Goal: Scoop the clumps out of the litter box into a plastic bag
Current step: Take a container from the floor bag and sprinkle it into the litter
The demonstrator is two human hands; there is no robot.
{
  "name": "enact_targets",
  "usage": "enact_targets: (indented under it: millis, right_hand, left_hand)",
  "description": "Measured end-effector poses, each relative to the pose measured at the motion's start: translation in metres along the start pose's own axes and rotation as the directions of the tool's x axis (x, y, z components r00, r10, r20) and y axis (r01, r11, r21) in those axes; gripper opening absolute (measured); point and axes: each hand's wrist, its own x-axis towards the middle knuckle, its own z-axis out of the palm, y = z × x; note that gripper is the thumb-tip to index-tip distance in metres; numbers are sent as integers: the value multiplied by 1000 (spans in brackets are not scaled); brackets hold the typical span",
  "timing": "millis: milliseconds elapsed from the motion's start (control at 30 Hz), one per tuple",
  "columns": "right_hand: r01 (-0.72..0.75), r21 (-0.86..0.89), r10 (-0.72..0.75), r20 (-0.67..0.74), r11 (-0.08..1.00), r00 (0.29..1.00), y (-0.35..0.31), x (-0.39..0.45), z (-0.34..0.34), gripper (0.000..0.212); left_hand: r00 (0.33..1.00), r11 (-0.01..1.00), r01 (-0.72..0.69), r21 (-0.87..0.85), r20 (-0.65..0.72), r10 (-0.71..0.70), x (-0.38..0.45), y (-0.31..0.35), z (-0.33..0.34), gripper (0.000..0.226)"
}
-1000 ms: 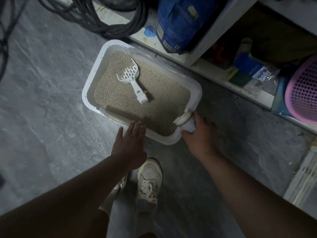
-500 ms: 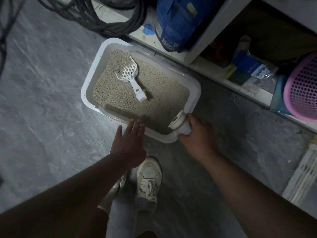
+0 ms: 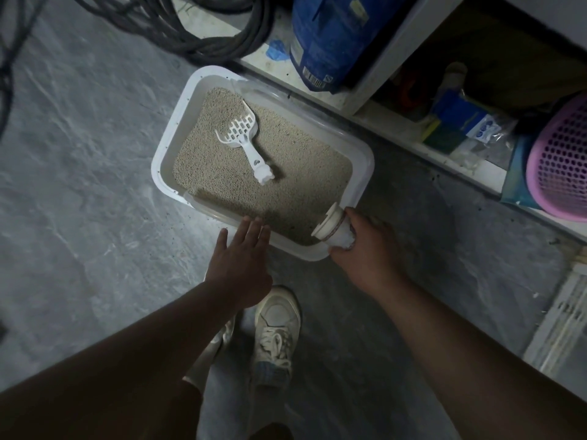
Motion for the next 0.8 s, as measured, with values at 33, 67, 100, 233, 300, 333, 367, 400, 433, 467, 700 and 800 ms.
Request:
enact_targets:
  millis: [33, 67, 100, 233, 300, 333, 367, 400, 433, 467, 700, 800]
  right_hand:
    - [0, 7, 0, -3, 1000, 1000, 0, -1, 1, 69]
    - [5, 6, -5, -1, 1000, 1000, 0, -2, 3, 70]
    - [14, -1, -14, 2, 1000, 1000, 0, -3, 4, 72]
    - [17, -39, -17, 1, 999, 1000, -1, -3, 6, 67]
    - [15, -45, -15, -5, 999, 1000, -3, -5, 6, 69]
    - [13, -47, -14, -10, 999, 1000, -4, -5, 6, 70]
    - [18, -53, -19, -10, 998, 1000, -5, -6, 7, 71]
    - [29, -61, -29, -4, 998, 1000, -6, -8, 7, 72]
    - [38, -65, -38, 1, 997, 999, -7, -9, 8, 73]
    - [37, -61, -37, -2, 997, 999, -7, -10, 8, 74]
    - [-19, 50, 18, 9, 999, 1000, -8, -8, 8, 70]
    - [-40, 90, 42, -23, 995, 999, -7, -8, 10, 70]
  left_hand:
    - [1000, 1000, -1, -1, -4, 1, 0, 0, 1, 93]
    - [1000, 1000, -1, -3, -9, 1, 0, 0, 2, 90]
    - [1000, 1000, -2, -6, -12, 2, 1, 0, 3, 88]
    - [1000, 1000, -4, -20, -19, 4, 1, -2, 5, 86]
    - [1000, 1000, -5, -25, -22, 5, 1, -2, 6, 87]
    - [1000, 1000, -5, -24, -20, 5, 1, -2, 6, 87]
    - [1000, 1000, -6, -23, -18, 5, 0, -2, 6, 86]
    - [1000, 1000, -6, -20, -17, 6, 0, -2, 6, 86]
    - [1000, 1000, -8, -17, -18, 8, 0, -3, 6, 86]
    - [1000, 1000, -11, -14, -19, 11, 0, -3, 6, 86]
    - [1000, 1000, -11, -12, -17, 11, 0, -4, 8, 88]
    - [999, 1000, -11, -24, -32, 10, 0, -4, 9, 87]
